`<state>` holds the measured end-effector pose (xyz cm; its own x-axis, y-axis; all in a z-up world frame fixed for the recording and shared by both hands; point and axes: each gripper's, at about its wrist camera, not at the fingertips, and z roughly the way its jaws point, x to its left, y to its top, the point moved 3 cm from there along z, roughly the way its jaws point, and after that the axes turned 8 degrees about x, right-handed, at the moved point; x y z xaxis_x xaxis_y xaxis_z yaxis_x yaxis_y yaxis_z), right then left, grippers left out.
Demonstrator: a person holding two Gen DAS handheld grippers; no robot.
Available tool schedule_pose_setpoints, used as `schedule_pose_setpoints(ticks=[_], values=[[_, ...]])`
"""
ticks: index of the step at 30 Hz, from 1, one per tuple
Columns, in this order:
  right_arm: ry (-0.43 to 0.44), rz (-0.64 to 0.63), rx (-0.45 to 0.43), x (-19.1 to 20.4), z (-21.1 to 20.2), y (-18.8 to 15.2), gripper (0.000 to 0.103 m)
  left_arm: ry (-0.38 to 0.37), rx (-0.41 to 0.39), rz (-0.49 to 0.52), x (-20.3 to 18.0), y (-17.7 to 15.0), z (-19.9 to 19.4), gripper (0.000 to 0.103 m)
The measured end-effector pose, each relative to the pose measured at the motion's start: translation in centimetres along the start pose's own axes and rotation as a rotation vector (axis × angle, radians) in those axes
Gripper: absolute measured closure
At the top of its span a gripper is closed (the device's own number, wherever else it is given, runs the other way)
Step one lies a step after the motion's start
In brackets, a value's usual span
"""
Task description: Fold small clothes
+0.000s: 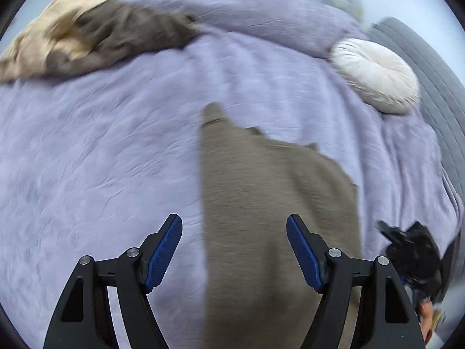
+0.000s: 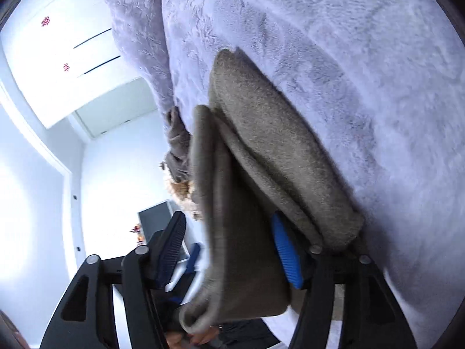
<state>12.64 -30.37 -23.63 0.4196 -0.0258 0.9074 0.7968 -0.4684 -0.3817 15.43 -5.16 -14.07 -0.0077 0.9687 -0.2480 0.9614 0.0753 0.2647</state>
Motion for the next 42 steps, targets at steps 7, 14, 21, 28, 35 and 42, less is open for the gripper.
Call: schedule_pose_setpoints(ticks=[7,14,21,28,35,42], values=[[-0.237,-0.177,0.128,3.3,3.8,1.0,0.034,0.043,0.042,-0.040,2.4,-0.6,3.3,0.028],[-0.623,-0.535,0.095,9.7,7.0,0.7,0.089,0.056,0.001,0.034,0.0,0.2,1.9,0.028],[-0.655,-0.512,-0.036,8.7,4.4,1.9,0.089,0.128,0.041,0.175,-3.2,0.2,5.9,0.018],[-0.674,-0.366,-0.077,4.9,0.6,3.0,0.066,0.123,0.073,0.143,-1.9,0.0,4.9,0.018],[-0.767,-0.413,-0.090,6.0,-3.3,-1.1,0.066,0.077,0.108,0.139,-1.3,-2.5,1.9,0.018],[-0.744,-0.565,0.001,7.9,-2.9,-6.8,0.069,0.092,0.196,0.157,-2.4,-7.4,3.3,0.018]])
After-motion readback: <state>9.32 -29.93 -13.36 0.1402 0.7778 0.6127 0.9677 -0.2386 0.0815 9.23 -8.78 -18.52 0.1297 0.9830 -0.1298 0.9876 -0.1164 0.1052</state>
